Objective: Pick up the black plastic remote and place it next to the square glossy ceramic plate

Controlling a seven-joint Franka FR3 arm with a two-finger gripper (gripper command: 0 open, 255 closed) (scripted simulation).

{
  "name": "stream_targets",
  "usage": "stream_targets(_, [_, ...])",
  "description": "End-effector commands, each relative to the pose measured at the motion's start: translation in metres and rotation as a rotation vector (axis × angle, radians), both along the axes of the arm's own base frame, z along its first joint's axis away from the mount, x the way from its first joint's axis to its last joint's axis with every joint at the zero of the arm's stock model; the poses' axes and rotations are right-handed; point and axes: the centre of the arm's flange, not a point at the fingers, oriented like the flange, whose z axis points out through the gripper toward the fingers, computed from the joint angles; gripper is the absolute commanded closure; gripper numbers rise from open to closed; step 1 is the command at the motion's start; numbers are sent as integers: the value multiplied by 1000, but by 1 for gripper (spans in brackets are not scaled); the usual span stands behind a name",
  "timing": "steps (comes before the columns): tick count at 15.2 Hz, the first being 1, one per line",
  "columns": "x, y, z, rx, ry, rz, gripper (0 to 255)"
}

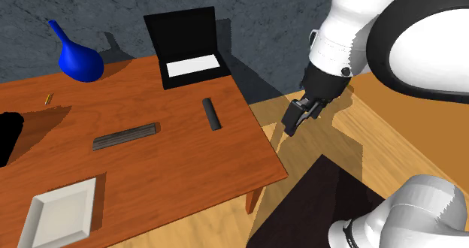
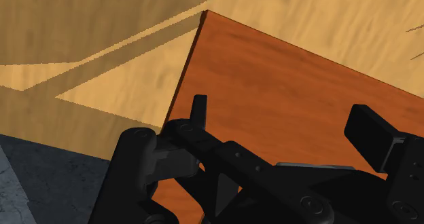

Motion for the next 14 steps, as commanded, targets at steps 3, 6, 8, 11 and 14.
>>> stream_targets(3, [22,4,-14,0,2,-23,0])
stream_targets(6, [55,10,-35,0,4,-58,0])
stream_targets(8, [77,13,-50,-1,6,-82,0])
stream_targets(11, [110,17,-71,-1,8,-117,0])
stream_targets(14, [143,19,-93,-1,11,-152,0])
